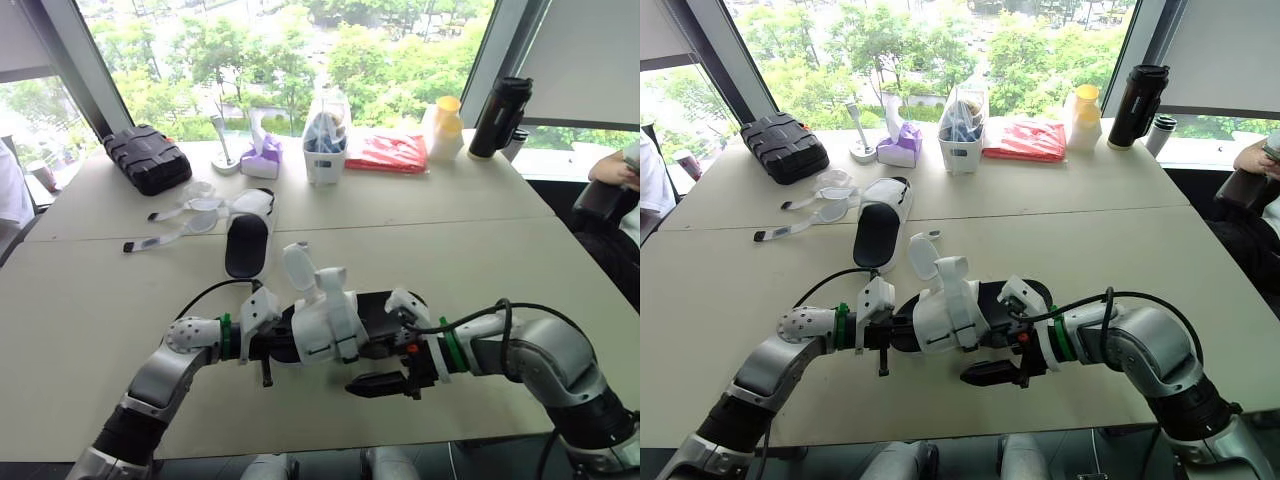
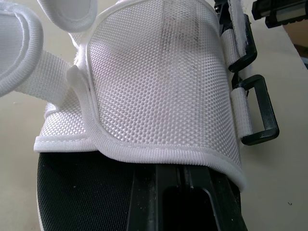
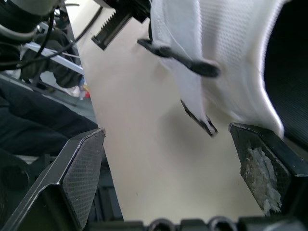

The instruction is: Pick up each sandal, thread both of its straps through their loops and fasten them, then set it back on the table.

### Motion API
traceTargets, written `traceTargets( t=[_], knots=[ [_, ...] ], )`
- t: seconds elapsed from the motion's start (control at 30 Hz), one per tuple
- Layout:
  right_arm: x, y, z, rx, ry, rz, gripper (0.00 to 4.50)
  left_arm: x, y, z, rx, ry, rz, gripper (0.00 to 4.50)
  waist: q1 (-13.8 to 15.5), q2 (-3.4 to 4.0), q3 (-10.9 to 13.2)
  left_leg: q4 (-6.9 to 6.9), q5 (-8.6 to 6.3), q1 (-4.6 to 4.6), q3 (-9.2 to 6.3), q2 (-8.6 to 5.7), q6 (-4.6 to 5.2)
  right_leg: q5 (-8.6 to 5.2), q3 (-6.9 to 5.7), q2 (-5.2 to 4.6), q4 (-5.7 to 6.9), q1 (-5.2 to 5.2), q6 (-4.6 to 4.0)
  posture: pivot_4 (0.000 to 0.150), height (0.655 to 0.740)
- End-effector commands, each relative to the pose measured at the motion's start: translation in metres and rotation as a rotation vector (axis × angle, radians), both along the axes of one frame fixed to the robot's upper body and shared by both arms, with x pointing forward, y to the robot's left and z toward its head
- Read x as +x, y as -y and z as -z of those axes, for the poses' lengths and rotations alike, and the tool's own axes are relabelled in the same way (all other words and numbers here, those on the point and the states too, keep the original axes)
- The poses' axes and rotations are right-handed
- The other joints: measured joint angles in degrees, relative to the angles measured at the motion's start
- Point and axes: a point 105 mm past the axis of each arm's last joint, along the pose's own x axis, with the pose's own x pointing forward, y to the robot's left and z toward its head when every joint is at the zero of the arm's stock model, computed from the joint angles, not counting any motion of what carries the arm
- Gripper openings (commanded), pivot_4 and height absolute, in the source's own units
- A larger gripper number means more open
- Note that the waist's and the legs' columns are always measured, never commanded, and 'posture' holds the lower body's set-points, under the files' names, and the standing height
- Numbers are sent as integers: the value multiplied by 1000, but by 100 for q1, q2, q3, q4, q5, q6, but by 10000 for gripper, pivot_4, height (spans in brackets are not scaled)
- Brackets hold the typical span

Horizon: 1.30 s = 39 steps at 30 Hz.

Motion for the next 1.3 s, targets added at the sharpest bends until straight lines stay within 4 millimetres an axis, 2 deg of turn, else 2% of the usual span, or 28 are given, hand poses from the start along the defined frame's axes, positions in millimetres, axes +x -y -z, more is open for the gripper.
traceTargets(
  t=[0.03,0.27,0.5,0.6,0.83,0.97,1.3],
  knots=[
    [0,-8,-13,42,31,-10,44314,-6,1,12,26,-45,4,0,-1,0,0,0,0,0,0,0,0,0,0,0,0,0,0,1500,7400],
    [-9,-17,-24,90,12,-42,44314,-6,1,13,28,-45,3,0,-1,0,0,0,0,0,-1,0,0,0,0,0,0,0,0,1500,7400],
    [-9,-21,-22,83,-39,-42,44314,-6,2,12,28,-42,5,0,-1,0,0,0,0,1,-1,0,1,0,0,0,0,0,0,1500,7400],
    [-8,-22,-20,73,-47,-35,35794,-6,2,13,28,-42,4,0,-2,0,0,0,0,0,-1,0,0,0,-1,0,0,0,0,1500,7400],
    [-7,-24,-16,62,-56,-39,339,-6,2,13,27,-42,0,0,-4,0,0,0,0,0,0,-1,1,0,-1,0,0,0,0,1500,7400],
    [-10,-22,-11,38,-69,-56,339,-7,2,13,28,-43,0,0,-7,1,0,-1,0,1,-1,0,1,0,-1,1,0,0,0,1500,7400],
    [-46,3,9,-104,-197,-265,339,-7,0,13,42,-52,-4,0,-7,0,0,-1,-1,1,4,0,3,-2,-2,1,-1,1,2,1500,7400]
  ],
)
